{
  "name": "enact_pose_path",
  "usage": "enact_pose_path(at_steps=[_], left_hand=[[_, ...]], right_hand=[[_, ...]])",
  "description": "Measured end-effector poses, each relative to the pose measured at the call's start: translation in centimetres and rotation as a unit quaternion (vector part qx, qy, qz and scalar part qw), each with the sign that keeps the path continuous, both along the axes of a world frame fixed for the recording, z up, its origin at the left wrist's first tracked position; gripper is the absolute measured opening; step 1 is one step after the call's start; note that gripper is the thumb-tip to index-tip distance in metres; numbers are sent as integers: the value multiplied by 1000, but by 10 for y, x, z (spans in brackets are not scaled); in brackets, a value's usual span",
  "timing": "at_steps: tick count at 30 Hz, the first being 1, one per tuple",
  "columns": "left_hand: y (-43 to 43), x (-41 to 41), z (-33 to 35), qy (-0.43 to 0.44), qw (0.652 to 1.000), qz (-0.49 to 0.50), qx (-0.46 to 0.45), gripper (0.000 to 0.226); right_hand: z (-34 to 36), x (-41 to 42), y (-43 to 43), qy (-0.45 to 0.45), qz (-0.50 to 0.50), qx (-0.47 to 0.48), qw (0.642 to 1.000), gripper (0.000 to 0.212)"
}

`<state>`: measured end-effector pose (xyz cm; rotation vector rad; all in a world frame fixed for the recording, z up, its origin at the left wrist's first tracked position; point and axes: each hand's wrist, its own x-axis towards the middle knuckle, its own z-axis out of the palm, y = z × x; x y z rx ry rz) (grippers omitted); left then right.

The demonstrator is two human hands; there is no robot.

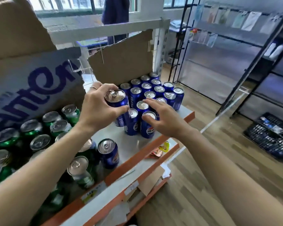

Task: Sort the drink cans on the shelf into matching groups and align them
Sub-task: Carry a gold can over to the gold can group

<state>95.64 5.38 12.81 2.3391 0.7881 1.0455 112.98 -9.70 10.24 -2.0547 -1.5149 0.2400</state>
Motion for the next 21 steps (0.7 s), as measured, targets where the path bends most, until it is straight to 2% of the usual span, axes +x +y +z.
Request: enact_pose_path(at_steps=[6, 12, 16, 21], left_hand=[[52, 37, -2, 25, 1000, 14, 3, 64], [86, 67, -30, 73, 997, 37, -14, 73], [93, 87, -44, 115, 991, 48, -43, 68], [94, 109, -61, 156, 983, 73, -59, 64]], right_hand=[[4, 37, 45, -24, 5, -14, 1000, 64], [-4, 59, 74, -6, 2, -10, 1000, 64], [-6, 74, 83, -2, 13, -15, 1000, 63], [-9, 98, 94, -39, 54, -45, 997, 64]])
